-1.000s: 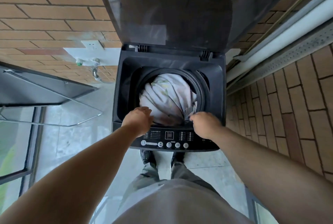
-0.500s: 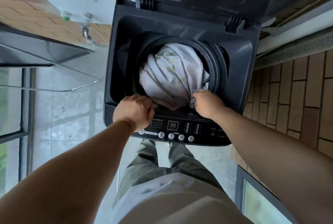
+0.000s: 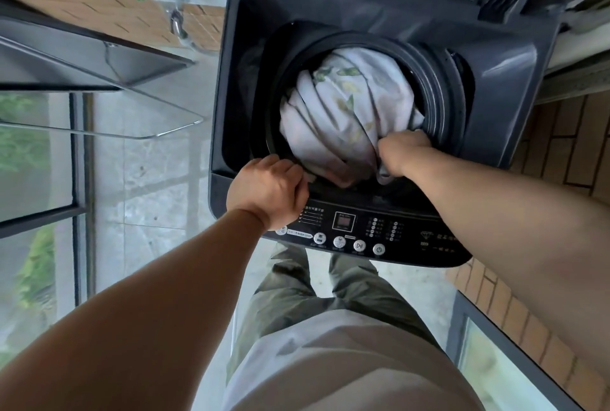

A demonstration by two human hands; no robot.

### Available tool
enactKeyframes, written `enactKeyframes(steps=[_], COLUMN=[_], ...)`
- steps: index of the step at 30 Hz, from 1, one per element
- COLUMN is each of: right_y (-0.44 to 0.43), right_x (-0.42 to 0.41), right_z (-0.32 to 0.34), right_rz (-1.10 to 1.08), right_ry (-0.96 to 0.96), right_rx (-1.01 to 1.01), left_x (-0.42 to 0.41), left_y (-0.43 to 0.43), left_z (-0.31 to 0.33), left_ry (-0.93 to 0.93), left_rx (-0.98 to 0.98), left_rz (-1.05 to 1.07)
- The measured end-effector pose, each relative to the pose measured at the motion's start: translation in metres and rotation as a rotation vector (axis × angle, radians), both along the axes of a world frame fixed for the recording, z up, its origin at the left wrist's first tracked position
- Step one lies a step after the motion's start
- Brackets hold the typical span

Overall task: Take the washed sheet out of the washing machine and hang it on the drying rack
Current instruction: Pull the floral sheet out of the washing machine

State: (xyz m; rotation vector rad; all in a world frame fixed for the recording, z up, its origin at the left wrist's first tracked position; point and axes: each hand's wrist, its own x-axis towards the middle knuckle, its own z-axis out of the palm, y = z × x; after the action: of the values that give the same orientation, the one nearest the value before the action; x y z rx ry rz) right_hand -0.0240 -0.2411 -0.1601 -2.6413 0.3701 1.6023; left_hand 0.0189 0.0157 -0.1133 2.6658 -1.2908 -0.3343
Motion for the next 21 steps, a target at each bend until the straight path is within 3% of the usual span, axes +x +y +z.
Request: enactKeyframes(steps=[9,21], right_y=[-0.002,0.016], right_x=[-0.012,-0.032], right_z=[-0.01,0.046], right_rz=[-0.008,-0.514], right_ry=[-0.062,-0.447], right_rx=[-0.059,0.217], left_x=[-0.002,-0.004], left_y=[0.002,0.001], left_z=[-0.003,0.004], left_ry=[0.001,0.021], left_rx=[-0.036,0.018], left_rz=[0.024,0.017])
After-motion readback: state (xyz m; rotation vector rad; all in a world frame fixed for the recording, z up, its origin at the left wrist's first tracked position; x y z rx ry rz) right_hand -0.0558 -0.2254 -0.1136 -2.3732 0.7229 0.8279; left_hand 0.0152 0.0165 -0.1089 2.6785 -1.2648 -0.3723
